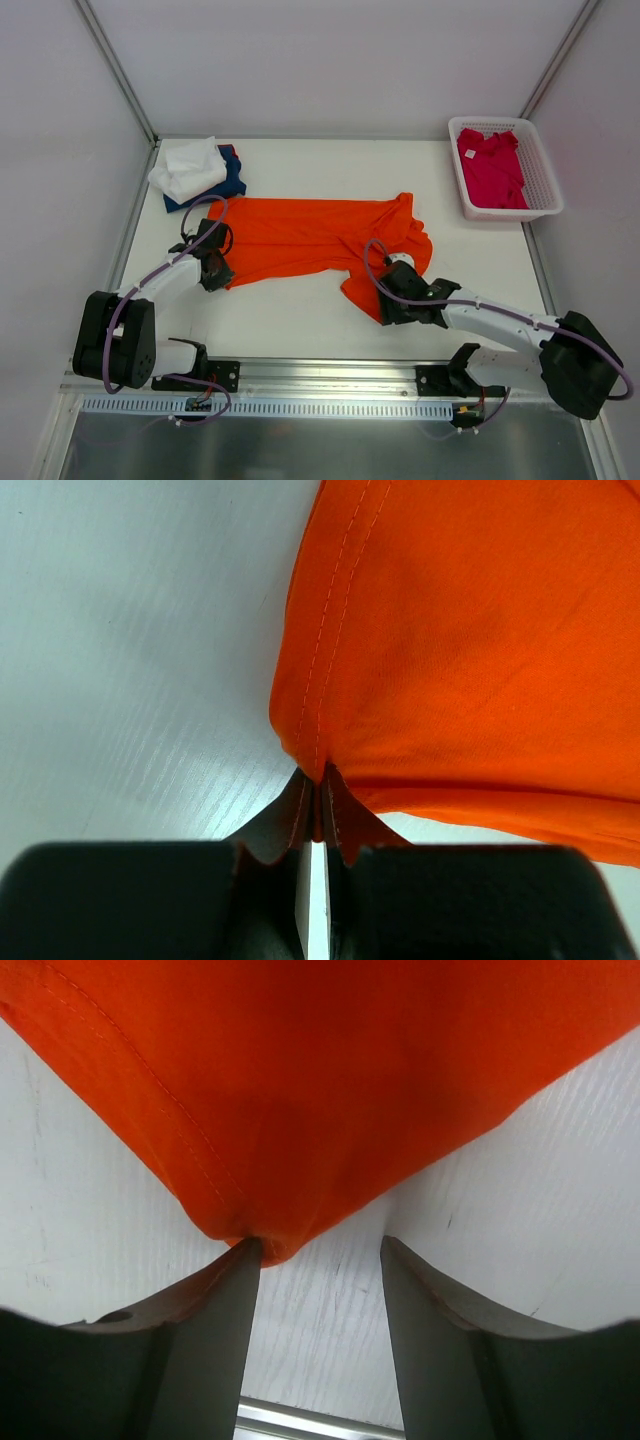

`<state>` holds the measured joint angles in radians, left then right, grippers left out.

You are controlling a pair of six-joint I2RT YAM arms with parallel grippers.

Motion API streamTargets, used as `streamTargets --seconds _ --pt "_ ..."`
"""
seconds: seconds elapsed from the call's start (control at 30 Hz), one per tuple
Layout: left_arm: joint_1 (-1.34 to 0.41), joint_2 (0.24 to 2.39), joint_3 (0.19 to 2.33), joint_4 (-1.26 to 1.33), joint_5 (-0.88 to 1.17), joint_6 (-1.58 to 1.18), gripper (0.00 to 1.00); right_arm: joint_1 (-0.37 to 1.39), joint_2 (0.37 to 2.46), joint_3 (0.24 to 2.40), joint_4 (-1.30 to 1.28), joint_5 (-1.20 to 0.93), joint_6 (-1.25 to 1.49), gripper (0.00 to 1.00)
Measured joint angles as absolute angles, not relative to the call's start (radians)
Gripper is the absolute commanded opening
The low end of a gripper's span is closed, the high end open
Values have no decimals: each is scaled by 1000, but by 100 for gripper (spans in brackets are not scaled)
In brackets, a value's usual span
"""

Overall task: Fold and stack the t-shirts
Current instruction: Fold the tshirt

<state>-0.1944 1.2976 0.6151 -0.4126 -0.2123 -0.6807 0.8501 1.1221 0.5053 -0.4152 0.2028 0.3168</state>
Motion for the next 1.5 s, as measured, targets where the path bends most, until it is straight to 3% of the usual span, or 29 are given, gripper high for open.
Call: streamTargets --seconds 0.17,0.27,0.5,0.77,1.03,1.5 --pt "-194 1298 615 -412 -212 -681 0 859 1188 540 -389 214 294 53" --pt "-194 1298 615 -412 -212 -681 0 865 1219 558 -386 228 282 46" --pt "-194 1298 615 -412 -212 -681 0 881 1290 596 -321 243 274 1" --pt "-194 1296 615 -411 -207 -681 0 901 1287 605 -326 270 276 0" --pt "-195 1237 618 -414 -154 -680 0 906 1138 668 -435 353 277 0" --pt "-171 1176 778 -461 -149 -680 0 902 1072 827 -585 556 244 0"
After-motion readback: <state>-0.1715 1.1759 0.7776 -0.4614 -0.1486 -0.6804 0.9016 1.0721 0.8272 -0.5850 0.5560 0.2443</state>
